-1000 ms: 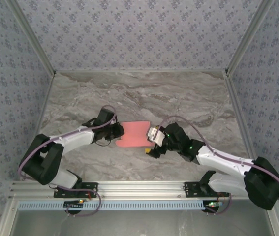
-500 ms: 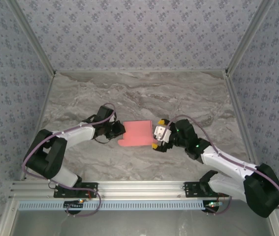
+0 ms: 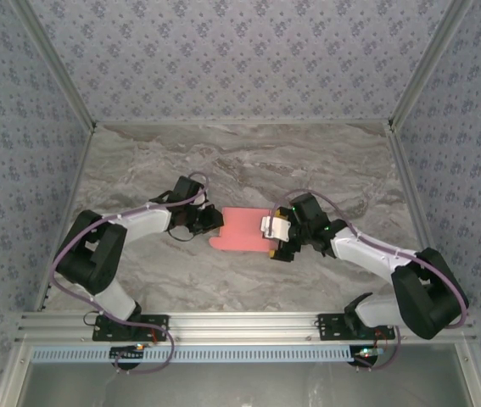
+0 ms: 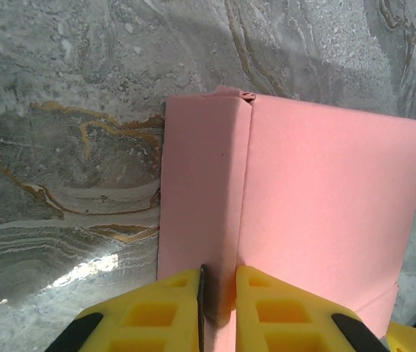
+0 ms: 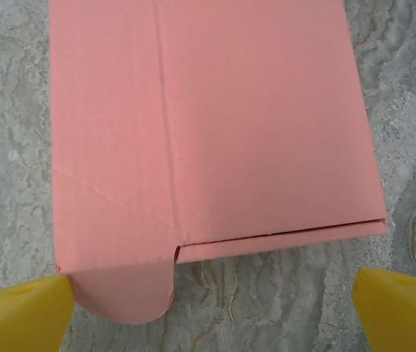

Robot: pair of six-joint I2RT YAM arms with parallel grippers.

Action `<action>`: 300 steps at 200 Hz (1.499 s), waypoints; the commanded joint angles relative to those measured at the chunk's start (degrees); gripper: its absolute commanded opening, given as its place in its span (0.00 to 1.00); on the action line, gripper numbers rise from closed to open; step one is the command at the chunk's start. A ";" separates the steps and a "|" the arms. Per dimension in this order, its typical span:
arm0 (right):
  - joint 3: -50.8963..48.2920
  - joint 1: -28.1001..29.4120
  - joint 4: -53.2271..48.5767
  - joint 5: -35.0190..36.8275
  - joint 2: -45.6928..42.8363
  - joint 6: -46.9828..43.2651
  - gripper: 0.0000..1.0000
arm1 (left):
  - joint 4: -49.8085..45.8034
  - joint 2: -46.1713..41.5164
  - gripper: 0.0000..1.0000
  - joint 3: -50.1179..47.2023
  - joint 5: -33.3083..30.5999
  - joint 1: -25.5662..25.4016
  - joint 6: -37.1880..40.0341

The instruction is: Fold the paper box

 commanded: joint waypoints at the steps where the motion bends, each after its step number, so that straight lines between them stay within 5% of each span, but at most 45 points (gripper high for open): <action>1: -1.81 -3.28 2.52 0.57 -0.71 0.64 1.00 | -12.12 5.21 0.15 -4.46 -4.80 -0.16 3.22; 47: 3.82 -12.82 4.94 -9.78 -2.92 35.39 1.00 | -6.08 8.20 0.14 -7.10 3.26 3.24 2.69; 62: 2.89 -13.35 7.36 -6.62 -4.10 49.71 1.00 | -4.19 9.12 0.14 -8.17 5.57 4.64 2.37; 78: 2.41 -13.85 6.72 -2.37 -4.13 67.21 1.00 | -4.41 8.54 0.14 -8.61 4.59 4.68 2.46; 125: -1.72 -14.26 9.27 -10.73 -1.12 96.49 1.00 | -7.09 8.60 0.14 -7.11 1.70 5.42 3.67; 157: -3.73 -12.71 20.01 -19.51 6.98 106.15 1.00 | -5.87 9.25 0.13 -8.12 0.89 6.45 3.43; 217: 0.38 -6.66 25.41 -20.55 16.62 107.36 0.96 | -4.18 9.35 0.14 -8.62 2.14 6.43 2.88; 269: 0.81 -5.69 35.11 -22.29 20.35 116.47 0.62 | -3.56 7.98 0.17 -9.06 2.60 6.47 2.54; 300: -0.02 -5.59 34.50 -21.69 18.96 121.02 0.51 | -1.66 3.96 0.36 -9.66 3.31 6.51 1.38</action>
